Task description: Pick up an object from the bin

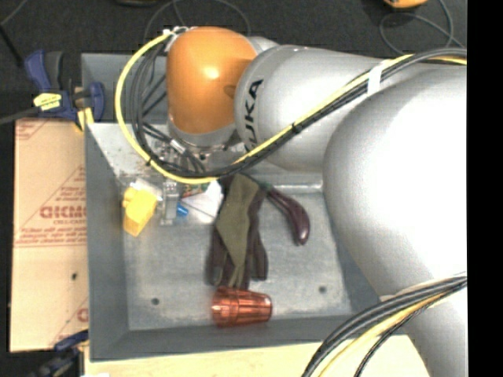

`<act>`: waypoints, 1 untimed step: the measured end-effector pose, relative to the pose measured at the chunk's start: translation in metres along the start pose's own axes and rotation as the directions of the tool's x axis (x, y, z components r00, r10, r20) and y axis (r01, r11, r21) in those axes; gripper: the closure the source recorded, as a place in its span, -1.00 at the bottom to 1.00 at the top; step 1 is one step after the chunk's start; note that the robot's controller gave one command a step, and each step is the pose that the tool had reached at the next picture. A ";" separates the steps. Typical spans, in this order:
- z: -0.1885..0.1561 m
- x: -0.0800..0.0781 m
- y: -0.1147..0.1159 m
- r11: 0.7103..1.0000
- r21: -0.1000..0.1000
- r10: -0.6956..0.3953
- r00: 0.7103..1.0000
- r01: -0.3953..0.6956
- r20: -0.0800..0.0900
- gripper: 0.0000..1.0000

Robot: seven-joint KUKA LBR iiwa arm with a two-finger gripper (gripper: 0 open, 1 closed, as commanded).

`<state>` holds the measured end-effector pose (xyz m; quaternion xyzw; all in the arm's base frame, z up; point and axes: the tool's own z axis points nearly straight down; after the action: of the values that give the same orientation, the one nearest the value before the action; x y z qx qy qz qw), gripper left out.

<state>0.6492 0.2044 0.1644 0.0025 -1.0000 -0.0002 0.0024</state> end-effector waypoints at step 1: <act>-0.006 -0.002 -0.001 1.000 -0.002 0.003 1.000 -0.003 0.008 -1.00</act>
Offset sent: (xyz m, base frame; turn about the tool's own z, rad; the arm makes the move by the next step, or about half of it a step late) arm -0.0053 -0.0960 -0.0944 -0.4516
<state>0.6512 0.2035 0.1699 0.0009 -1.0000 -0.0010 -0.0017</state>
